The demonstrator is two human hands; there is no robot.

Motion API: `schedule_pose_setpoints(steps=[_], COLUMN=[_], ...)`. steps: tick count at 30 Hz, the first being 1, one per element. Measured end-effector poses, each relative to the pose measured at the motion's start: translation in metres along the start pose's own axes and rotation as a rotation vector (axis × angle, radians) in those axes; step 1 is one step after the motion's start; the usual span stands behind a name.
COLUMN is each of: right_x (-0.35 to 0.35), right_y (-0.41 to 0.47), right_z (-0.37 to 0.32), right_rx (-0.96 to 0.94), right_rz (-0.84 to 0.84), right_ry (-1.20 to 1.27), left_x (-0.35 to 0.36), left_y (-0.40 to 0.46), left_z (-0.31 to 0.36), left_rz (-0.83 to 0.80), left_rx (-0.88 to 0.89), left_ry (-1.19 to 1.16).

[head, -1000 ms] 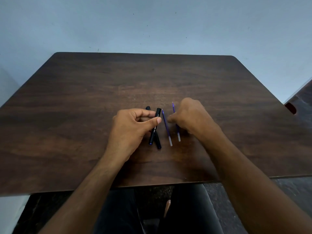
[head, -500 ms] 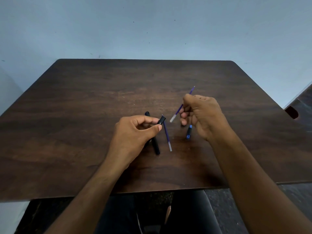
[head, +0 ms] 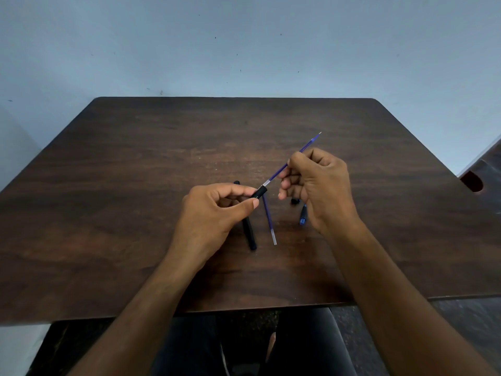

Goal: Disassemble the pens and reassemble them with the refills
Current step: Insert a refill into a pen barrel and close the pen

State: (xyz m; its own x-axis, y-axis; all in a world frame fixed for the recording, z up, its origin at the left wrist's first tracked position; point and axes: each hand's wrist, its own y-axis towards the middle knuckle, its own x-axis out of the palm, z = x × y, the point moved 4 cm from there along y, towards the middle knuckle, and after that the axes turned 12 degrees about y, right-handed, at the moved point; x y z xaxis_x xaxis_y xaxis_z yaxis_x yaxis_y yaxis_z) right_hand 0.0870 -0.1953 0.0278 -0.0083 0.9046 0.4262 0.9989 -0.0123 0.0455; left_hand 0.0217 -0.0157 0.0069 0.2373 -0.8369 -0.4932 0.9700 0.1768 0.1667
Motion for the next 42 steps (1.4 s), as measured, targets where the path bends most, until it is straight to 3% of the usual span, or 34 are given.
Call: schedule_pose_setpoints(steps=[9,42], right_x=[-0.004,0.007], right_y=[0.005,-0.016], right_z=[-0.016,0.036], right_rx=[-0.111,0.017], right_rz=[0.031,-0.091], right_ry=[0.010,-0.114], left_x=[-0.007,-0.009], left_y=[0.004,0.013], left_z=[-0.001,0.003], left_rz=[0.046,0.073], left_rx=[0.007,0.061], left_ry=[0.013,0.117])
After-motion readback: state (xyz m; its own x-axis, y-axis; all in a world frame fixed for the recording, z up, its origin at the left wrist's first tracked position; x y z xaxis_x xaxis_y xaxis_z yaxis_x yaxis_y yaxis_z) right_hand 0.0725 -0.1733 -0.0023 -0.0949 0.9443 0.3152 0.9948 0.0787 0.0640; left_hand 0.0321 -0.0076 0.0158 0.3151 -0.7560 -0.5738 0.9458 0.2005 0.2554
